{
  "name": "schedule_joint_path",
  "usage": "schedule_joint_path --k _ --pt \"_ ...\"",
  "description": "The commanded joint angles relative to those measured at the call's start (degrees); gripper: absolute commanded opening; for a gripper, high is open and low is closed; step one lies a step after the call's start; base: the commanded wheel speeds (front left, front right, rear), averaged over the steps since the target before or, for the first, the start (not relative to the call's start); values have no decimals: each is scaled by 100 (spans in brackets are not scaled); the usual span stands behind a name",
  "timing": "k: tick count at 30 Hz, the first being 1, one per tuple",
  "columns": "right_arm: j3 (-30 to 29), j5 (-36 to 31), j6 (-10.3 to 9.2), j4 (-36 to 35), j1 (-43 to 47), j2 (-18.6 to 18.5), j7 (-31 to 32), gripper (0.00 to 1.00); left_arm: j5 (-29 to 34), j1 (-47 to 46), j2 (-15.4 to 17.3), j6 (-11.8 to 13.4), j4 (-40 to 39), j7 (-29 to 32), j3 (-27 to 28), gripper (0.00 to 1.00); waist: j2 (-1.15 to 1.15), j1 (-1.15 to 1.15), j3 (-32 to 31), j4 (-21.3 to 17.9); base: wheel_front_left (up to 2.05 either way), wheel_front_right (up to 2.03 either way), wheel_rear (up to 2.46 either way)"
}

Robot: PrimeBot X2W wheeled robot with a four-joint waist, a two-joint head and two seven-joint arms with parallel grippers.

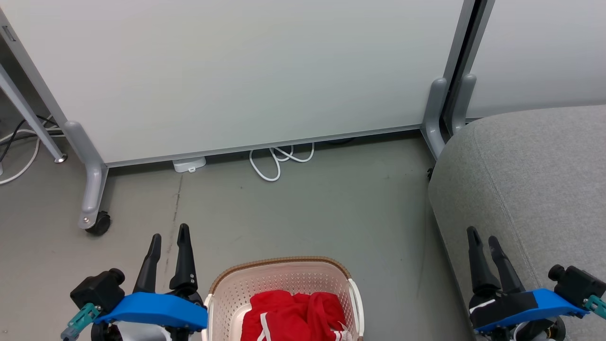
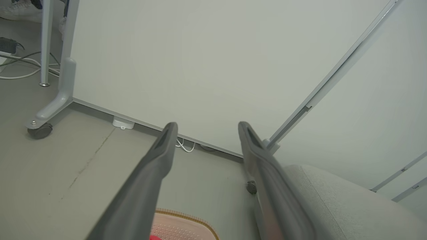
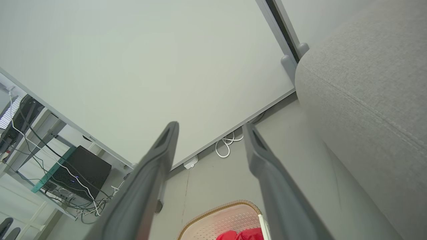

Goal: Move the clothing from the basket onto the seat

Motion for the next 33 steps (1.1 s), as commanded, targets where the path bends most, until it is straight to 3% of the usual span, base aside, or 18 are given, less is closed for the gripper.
schedule_joint_path --k 1,22,33 --pt "14 -169 9 -51 -120 -49 -60 100 169 -124 42 -19 -68 -56 -19 100 0 0 -1 2 0 0 0" --pt "50 -1464 12 -25 -87 -61 -275 100 1295 -107 46 20 25 -352 -169 100 0 0 -21 19 0 0 0" --pt "105 -2078 13 -22 -35 -67 -209 100 1503 -127 47 64 115 -492 -209 100 0 0 -17 34 0 0 0"
